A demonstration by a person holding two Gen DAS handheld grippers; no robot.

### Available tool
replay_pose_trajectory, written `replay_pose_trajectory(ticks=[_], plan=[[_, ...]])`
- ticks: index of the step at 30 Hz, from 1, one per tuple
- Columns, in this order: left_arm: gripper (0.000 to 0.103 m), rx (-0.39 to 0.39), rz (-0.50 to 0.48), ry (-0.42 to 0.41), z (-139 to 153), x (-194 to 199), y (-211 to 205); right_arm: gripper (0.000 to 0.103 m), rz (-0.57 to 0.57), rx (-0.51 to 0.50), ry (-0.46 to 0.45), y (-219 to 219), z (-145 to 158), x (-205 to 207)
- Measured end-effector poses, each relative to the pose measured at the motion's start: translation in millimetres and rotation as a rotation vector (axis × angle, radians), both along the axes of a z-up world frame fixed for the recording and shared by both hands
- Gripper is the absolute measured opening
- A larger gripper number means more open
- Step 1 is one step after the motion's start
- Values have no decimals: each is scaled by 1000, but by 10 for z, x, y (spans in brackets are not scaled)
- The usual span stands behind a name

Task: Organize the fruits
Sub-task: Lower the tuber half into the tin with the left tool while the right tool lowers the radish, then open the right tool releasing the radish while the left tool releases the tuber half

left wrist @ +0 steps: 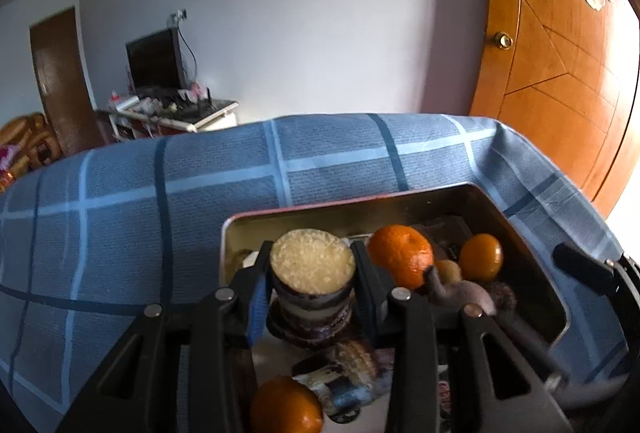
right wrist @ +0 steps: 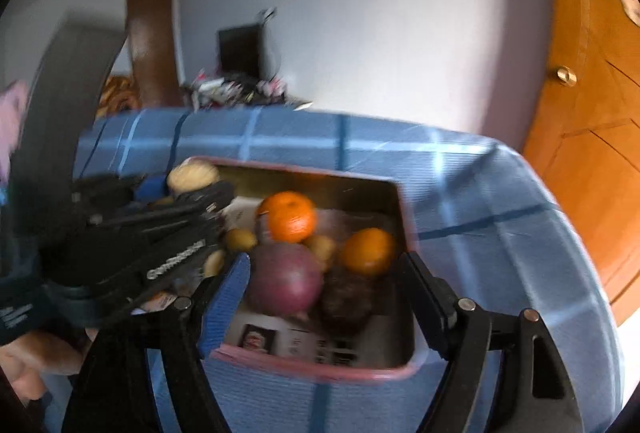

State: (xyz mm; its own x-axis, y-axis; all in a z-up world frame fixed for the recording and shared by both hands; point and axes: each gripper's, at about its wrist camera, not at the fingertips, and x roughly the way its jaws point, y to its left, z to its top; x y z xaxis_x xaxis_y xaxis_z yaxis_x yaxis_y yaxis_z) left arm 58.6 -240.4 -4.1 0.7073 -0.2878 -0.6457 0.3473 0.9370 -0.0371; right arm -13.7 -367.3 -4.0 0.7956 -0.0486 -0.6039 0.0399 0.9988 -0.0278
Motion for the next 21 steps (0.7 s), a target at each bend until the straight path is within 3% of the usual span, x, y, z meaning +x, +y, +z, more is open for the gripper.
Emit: replay_pose_trajectory(ticks=[5,10,16,21], plan=[[38,73,-19,-64,-29,-111,-107,80,-129,114,-83,-366,98,-90],[39,86,-14,-76,-32,-137,-140,80,-207,232,-184,-567,146,-160],[42,92,-22,-16,-92,-67,-186,81,-217,236,-153,-494,59,119],[68,120,14,-61,-39,-134,-213,81,-177,166,-122,-316,45,235]])
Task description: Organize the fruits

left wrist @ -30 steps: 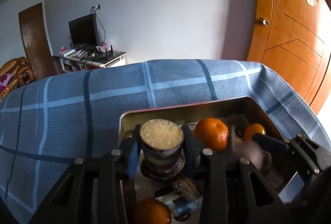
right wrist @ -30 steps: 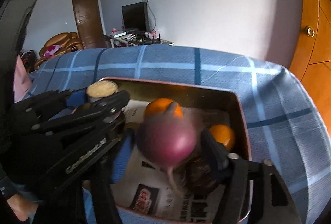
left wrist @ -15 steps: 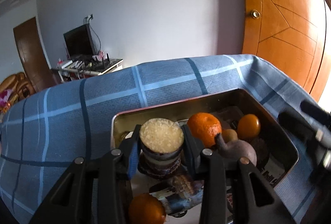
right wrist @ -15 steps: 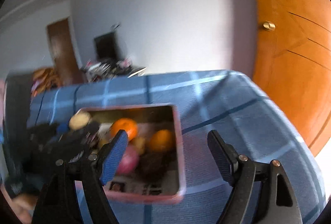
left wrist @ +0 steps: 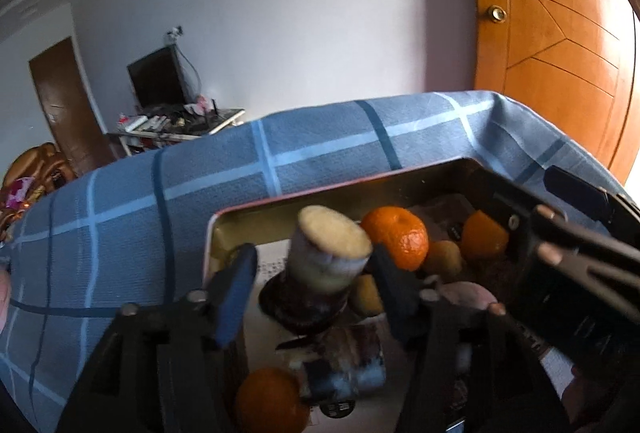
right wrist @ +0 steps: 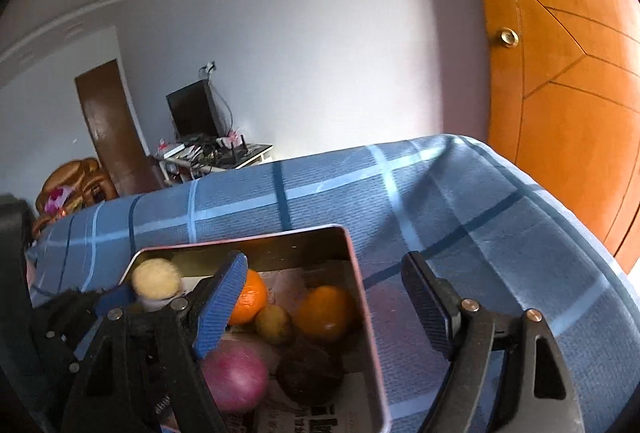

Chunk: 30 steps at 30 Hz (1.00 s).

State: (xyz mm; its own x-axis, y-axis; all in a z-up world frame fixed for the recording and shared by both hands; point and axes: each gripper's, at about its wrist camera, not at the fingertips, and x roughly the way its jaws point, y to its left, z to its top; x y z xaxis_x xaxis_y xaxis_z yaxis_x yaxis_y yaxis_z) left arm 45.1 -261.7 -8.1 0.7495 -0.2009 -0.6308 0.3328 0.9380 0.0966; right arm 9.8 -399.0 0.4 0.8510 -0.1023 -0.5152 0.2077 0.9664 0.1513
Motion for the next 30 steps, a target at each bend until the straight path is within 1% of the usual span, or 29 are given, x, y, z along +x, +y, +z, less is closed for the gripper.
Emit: replay_pose_trajectory(ticks=[1,2,3,4,5,6,7,8,9,10,13,15,17,20,22,26,30], plan=[[71,-13,2,-1,10,-2,15,81,4,-9,-2,16,2,-5],[78,-36,1,1,24,-4,41,81,7,-16,-5,31,3,-14],[88,-56,0,10,38,-6,68,81,10,-20,-5,40,3,-14],[93,-70,2,19,44,-8,77,83,14,-22,0,49,3,-6],[101,-66,7,21,48,-16,81,84,18,-23,7,56,-4,0],[103,-62,8,8,72,-42,83,87,24,-12,9,54,-8,4],[103,-58,4,-4,78,-60,65,88,25,6,6,42,-16,8],[103,-28,18,-21,91,-77,46,88,23,16,8,38,-20,5],[103,-13,22,-35,102,-92,45,89,22,17,13,39,-21,7],[103,-13,24,-40,109,-100,56,89,24,14,16,39,-23,11],[103,-58,48,-13,113,-86,163,89,20,15,1,39,-7,-25],[103,-100,55,-6,118,-87,231,89,2,22,-31,5,13,-70],[103,-115,59,-9,118,-90,259,89,-16,27,-57,-35,30,-112],[103,-134,69,-16,118,-104,308,89,-29,6,-87,-45,53,-152],[103,-151,72,-33,127,-140,353,89,-29,2,-103,-49,75,-183],[103,-163,86,-98,169,-268,442,89,-33,-18,-149,-43,118,-275],[103,-179,116,-118,150,-316,500,89,-53,-65,-193,3,161,-391]])
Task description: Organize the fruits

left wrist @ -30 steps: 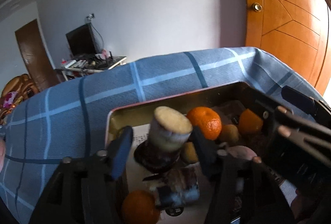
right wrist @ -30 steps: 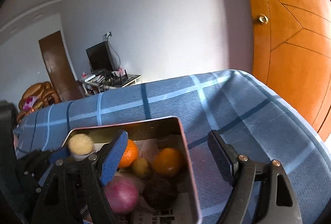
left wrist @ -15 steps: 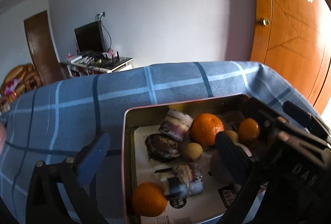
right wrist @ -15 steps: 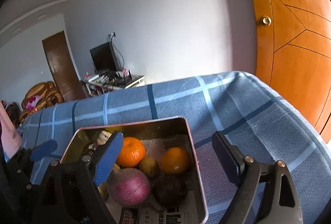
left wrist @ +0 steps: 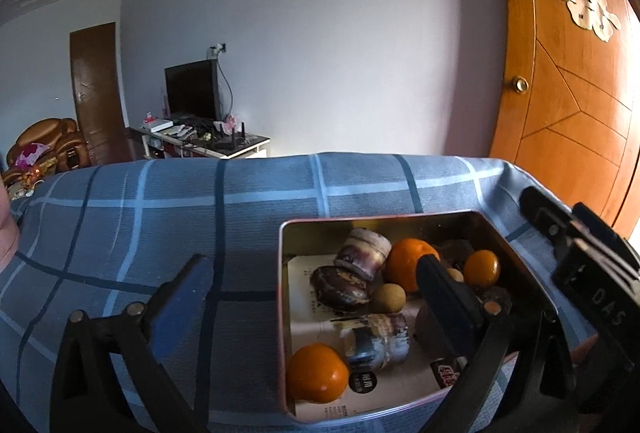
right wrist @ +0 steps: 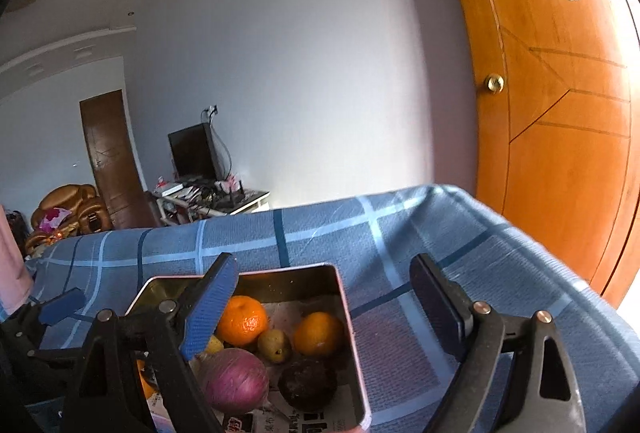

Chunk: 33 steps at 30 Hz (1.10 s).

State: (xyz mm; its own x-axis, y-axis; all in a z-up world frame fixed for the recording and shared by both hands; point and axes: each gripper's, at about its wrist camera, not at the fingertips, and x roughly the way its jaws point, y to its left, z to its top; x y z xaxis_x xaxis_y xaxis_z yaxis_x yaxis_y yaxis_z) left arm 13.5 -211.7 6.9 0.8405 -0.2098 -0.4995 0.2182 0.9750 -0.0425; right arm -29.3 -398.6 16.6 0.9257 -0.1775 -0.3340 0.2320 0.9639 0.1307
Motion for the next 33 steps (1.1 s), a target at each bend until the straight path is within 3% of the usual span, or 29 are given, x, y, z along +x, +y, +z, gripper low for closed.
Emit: replay_pose_trajectory(ticks=[3,7,20,33], plan=[[103,-2,-4,15,-17,-37,30,89,-21,-33,-28,43,32,-74],[103,2,6,-34,26,-163,55,89,-31,-58,-29,82,45,-130],[103,15,11,-138,93,-565,149,89,-37,-64,-56,166,70,-447],[103,-13,-3,-176,105,-885,308,89,-42,-60,-143,287,116,-886]])
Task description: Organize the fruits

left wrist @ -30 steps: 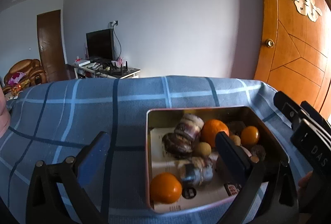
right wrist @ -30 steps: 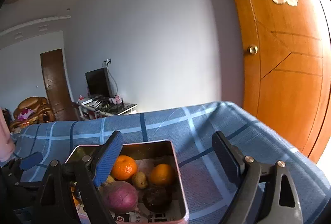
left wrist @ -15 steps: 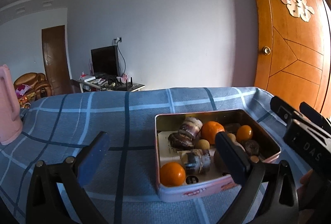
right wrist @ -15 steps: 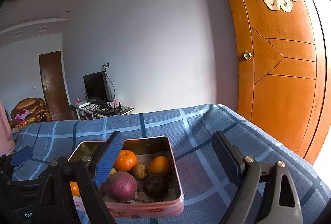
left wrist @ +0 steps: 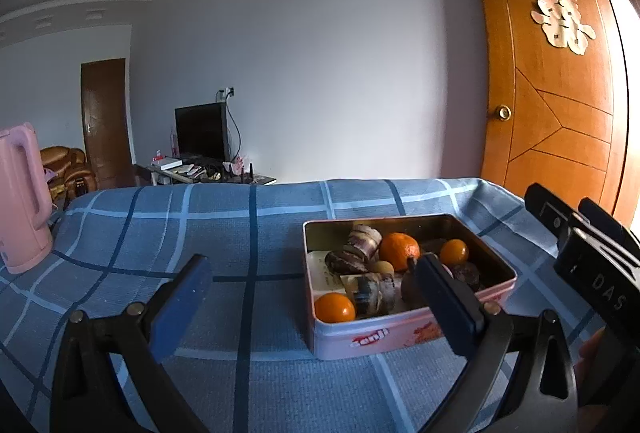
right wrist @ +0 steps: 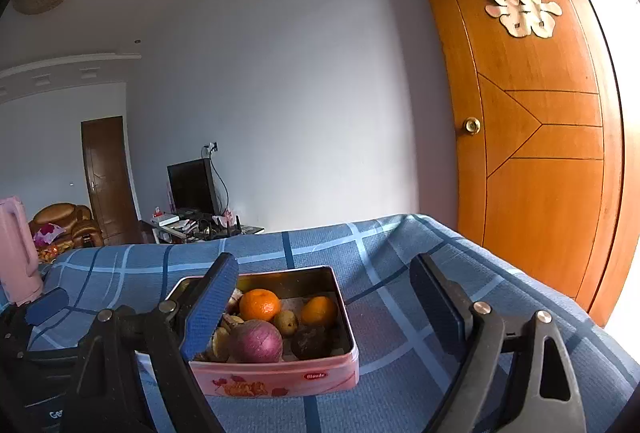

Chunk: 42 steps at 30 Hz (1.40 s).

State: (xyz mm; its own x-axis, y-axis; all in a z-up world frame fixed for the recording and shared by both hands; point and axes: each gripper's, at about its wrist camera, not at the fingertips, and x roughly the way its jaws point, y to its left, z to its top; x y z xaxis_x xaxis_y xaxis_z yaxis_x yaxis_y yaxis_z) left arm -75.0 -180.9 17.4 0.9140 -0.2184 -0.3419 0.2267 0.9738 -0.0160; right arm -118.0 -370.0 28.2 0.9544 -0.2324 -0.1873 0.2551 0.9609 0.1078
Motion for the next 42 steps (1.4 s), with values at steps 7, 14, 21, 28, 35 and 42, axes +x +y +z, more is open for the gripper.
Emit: replay_pose_trajectory(ticks=[7,14,21,28,35,42], plan=[[103,-15,-11,4,3,-90,85,89,4,-42,-14,115,18,-142],[103,-4,-23,-19,6,-214,108,89,8,-52,-28,150,36,-289],[103,1,-16,-14,0,-218,106,89,-13,-14,-57,89,34,-380],[103,5,-13,-19,2,-225,111,89,-17,-40,-65,143,34,-413],[103,3,-9,-19,-1,-231,122,89,-25,-38,-64,135,37,-418],[103,3,-7,-17,-3,-231,125,89,-26,-42,-58,136,47,-409]])
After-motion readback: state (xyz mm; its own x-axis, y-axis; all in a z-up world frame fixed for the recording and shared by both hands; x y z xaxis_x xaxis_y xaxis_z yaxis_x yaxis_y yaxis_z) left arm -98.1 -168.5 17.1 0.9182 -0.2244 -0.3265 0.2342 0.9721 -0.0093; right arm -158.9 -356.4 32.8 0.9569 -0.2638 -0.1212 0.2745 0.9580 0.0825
